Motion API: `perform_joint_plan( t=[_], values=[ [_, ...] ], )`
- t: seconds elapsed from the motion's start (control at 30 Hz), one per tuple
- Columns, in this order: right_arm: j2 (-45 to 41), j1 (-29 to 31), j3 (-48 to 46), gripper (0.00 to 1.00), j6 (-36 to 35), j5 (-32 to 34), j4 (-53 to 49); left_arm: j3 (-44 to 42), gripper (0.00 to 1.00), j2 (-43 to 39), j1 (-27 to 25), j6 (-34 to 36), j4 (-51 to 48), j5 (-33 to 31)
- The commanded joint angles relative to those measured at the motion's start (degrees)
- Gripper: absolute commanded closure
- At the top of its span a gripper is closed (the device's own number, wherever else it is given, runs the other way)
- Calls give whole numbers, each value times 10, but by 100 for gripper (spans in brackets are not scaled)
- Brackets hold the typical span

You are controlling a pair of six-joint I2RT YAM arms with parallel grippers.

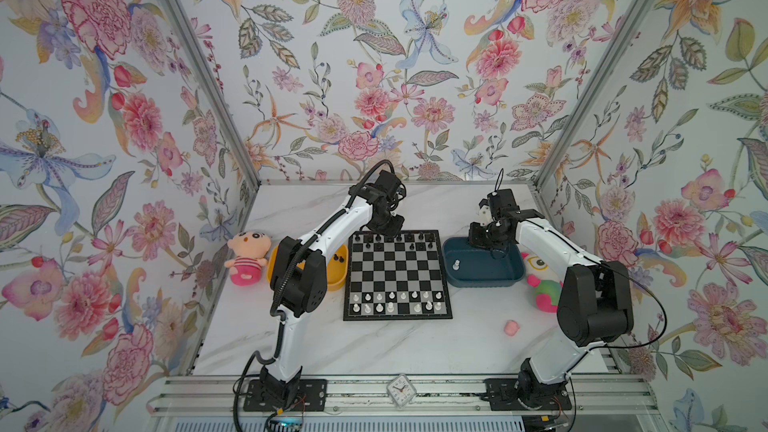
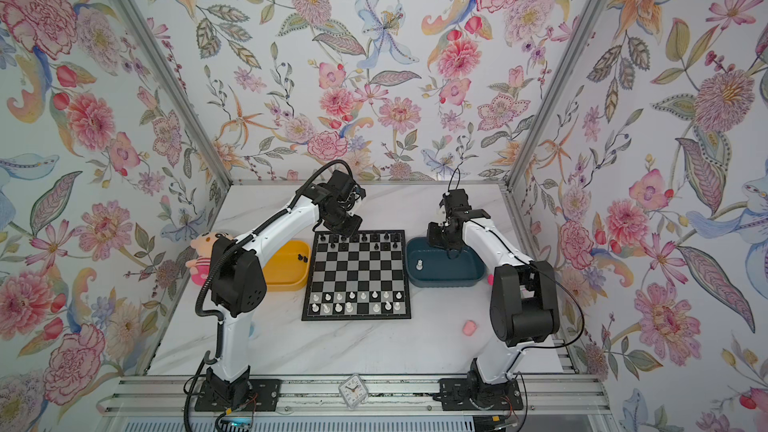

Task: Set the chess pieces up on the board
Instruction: 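Lift the black pawn and carry it over the board's farthest rows, then lower the black pawn onto the board and open the left gripper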

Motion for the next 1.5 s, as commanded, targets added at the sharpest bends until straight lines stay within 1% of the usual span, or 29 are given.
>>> perform_joint_plan(
  t=[0.0,0.17,0.57,0.8,1.07,1.47],
  values=[
    [-18,-5,-14,77,-9,-15,15,19,100,26,-15,3,-17,7],
    [-23,-11,-24,77,-12,-22,22,27,100,48,-24,-1,-15,1],
    [-32,-26,-51,77,-12,-35,39,61,100,94,-35,-8,-20,-33],
    [-32,-31,-54,77,-12,-39,43,72,100,110,-35,-11,-17,-33],
    [-30,-33,-56,77,-12,-42,46,77,97,121,-36,-8,-21,-33],
    [-29,-34,-56,77,-12,-43,45,81,96,136,-35,-10,-17,-48]
  ],
)
